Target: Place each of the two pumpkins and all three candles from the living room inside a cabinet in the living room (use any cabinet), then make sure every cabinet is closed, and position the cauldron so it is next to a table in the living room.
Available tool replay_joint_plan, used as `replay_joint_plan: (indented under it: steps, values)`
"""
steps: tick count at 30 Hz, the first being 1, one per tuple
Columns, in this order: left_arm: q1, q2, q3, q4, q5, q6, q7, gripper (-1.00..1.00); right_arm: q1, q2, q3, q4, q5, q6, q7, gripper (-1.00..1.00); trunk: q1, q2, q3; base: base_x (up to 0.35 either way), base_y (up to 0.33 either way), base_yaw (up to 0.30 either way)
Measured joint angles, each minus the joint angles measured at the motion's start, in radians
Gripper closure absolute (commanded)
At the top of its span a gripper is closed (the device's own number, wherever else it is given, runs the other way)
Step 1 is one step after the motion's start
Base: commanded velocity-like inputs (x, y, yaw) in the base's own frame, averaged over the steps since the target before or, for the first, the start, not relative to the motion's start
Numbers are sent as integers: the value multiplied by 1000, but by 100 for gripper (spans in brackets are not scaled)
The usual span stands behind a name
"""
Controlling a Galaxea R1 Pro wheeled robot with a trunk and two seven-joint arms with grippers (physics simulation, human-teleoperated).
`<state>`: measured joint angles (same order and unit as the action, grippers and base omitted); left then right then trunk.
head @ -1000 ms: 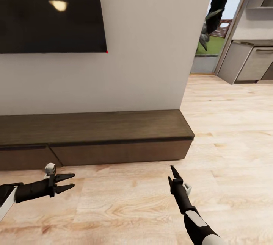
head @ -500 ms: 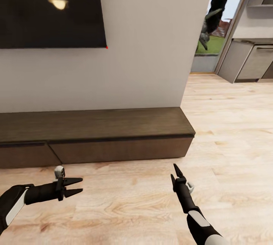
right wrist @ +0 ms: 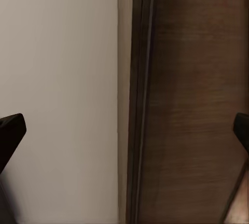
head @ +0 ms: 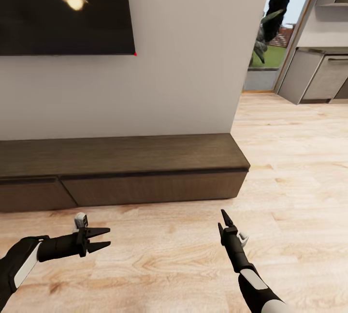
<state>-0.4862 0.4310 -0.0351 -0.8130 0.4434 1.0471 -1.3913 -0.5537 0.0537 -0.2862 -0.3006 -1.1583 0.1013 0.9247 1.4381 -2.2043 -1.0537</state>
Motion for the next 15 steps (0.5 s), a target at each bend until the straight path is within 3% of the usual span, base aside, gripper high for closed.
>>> replay_joint_plan:
  steps: [15]
  values:
    - [0, 2, 4, 0, 1, -1, 1, -100, 0, -1, -1, 1, 0, -1, -5, -100, 58, -105, -47, 0, 0, 0]
